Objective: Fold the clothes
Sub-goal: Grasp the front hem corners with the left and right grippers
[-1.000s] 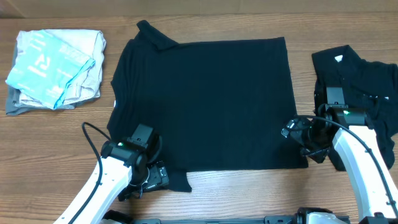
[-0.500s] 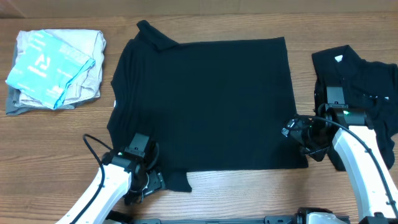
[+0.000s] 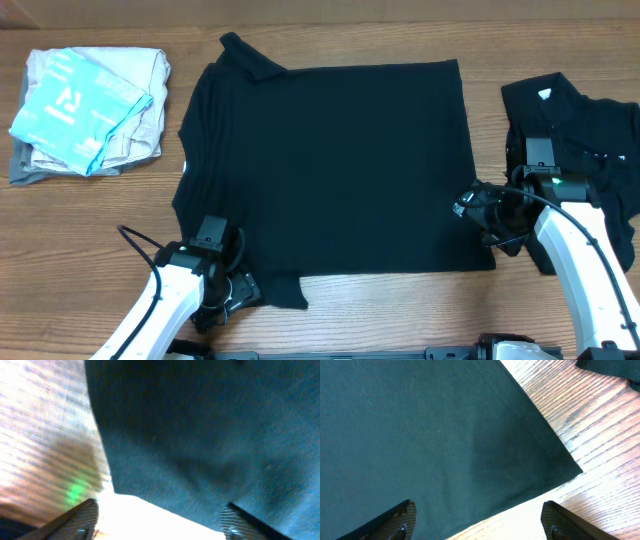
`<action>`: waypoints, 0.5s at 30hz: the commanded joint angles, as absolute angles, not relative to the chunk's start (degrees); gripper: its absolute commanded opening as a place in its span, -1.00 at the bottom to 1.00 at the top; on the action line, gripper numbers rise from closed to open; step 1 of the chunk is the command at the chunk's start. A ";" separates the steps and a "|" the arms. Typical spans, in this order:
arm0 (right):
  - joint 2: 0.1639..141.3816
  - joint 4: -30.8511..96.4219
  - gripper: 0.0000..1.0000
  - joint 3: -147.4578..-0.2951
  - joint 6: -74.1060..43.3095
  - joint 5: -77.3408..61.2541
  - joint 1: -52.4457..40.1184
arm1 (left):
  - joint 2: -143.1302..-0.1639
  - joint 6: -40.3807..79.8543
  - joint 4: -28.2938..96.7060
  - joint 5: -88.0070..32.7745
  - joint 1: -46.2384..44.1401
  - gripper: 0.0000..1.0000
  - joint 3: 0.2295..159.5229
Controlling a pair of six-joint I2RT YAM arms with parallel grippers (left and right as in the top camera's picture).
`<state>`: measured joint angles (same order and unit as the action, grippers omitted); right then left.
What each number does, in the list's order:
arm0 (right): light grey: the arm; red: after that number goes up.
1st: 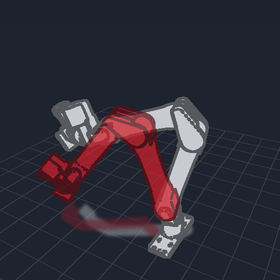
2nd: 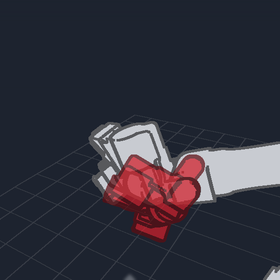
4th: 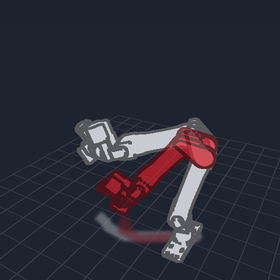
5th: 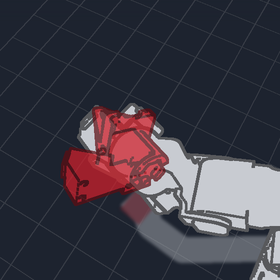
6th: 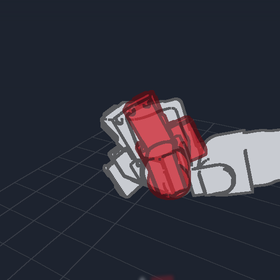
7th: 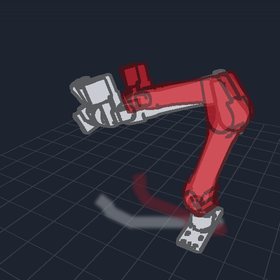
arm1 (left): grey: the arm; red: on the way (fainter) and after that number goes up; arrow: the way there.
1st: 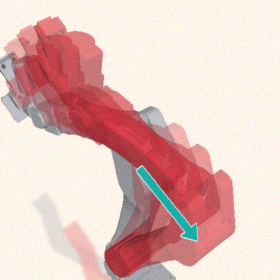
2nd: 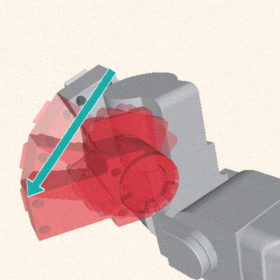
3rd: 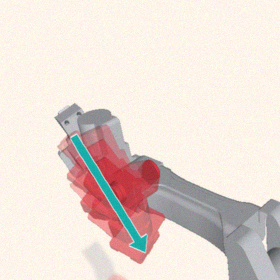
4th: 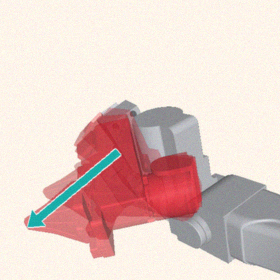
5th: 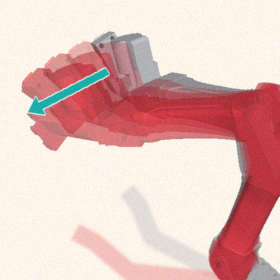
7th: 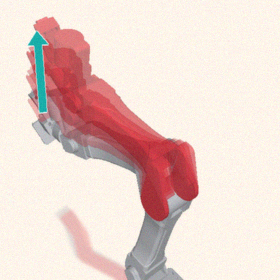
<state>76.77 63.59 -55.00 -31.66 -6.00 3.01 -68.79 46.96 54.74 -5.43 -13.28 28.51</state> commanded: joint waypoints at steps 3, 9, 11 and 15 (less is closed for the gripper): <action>76.64 63.35 0.70 -54.70 -30.09 -6.09 3.29 | -68.18 47.83 53.69 -6.04 -11.90 0.54 28.23; 76.64 63.68 0.70 -54.70 -30.00 -6.11 3.29 | -68.20 48.49 52.99 -6.07 -11.90 0.43 28.21; 76.64 63.66 0.70 -54.70 -30.00 -6.11 3.29 | -68.20 48.49 53.04 -6.22 -11.90 0.08 28.21; 76.64 63.68 0.71 -54.70 -30.00 -6.11 3.29 | -68.20 48.25 53.58 -6.90 -11.90 -0.54 28.21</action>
